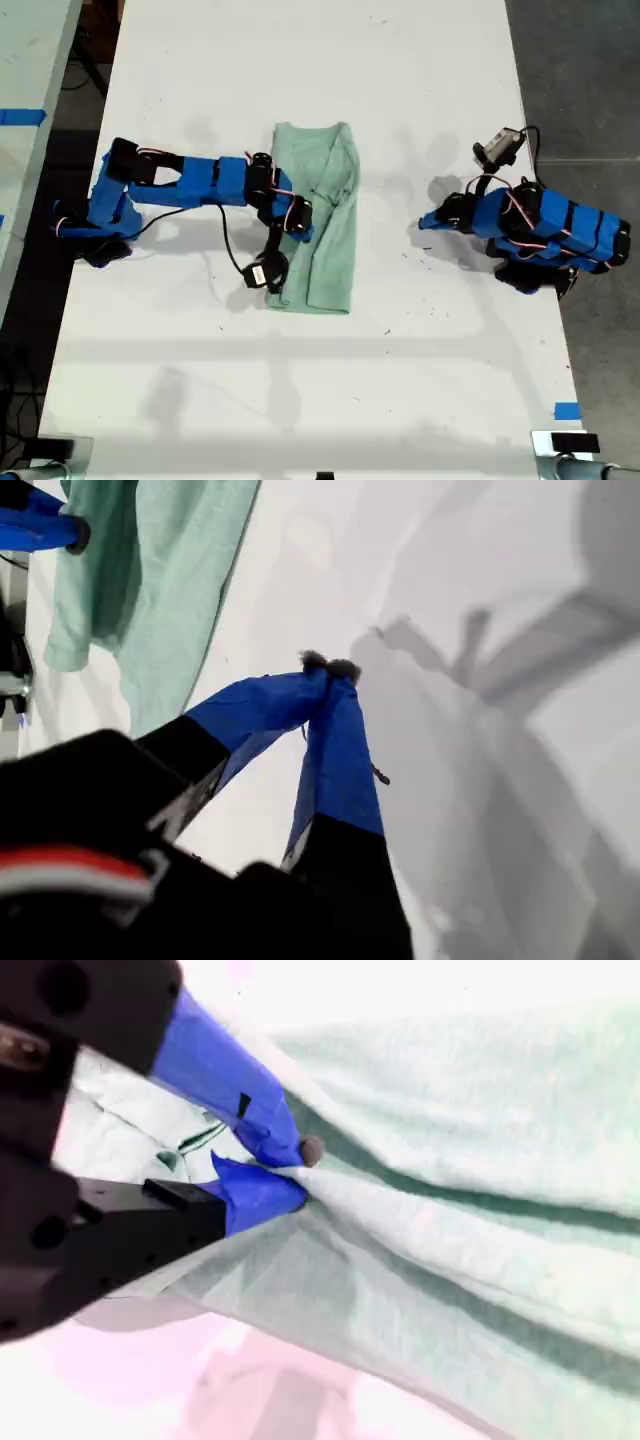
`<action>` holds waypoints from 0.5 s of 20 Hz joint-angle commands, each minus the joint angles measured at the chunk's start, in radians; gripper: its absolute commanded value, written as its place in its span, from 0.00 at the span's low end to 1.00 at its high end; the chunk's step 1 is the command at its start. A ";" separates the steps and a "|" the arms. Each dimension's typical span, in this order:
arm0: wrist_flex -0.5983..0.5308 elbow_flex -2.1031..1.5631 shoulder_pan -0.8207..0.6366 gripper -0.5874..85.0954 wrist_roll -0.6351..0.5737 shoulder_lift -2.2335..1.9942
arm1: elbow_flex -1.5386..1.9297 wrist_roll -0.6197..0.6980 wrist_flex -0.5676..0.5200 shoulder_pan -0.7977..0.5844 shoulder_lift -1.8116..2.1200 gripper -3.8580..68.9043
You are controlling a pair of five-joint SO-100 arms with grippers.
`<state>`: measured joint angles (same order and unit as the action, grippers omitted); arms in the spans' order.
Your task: Fold t shirt
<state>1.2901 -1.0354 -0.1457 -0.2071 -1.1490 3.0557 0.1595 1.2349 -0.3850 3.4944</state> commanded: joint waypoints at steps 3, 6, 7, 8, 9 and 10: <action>-0.080 0.055 0.005 0.36 -0.058 -0.018 | 0.057 -0.006 0.003 -0.006 0.015 0.04; -0.054 0.038 -0.002 0.31 -0.041 -0.084 | 0.057 -0.006 0.003 -0.006 0.015 0.04; -0.015 0.034 -0.014 0.29 -0.018 -0.129 | 0.057 -0.006 0.003 -0.006 0.015 0.04; 0.018 0.014 -0.029 0.07 -0.012 -0.195 | 0.057 -0.006 0.003 -0.006 0.015 0.04; 0.031 -0.017 -0.041 0.01 -0.025 -0.285 | 0.057 -0.006 0.003 -0.006 0.015 0.04; 0.037 -0.051 -0.052 0.01 -0.043 -0.390 | 0.057 -0.006 0.003 -0.006 0.015 0.04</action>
<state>1.3085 -1.0677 -0.1611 -0.2393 -1.3100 3.0557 0.1595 1.2349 -0.3850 3.4944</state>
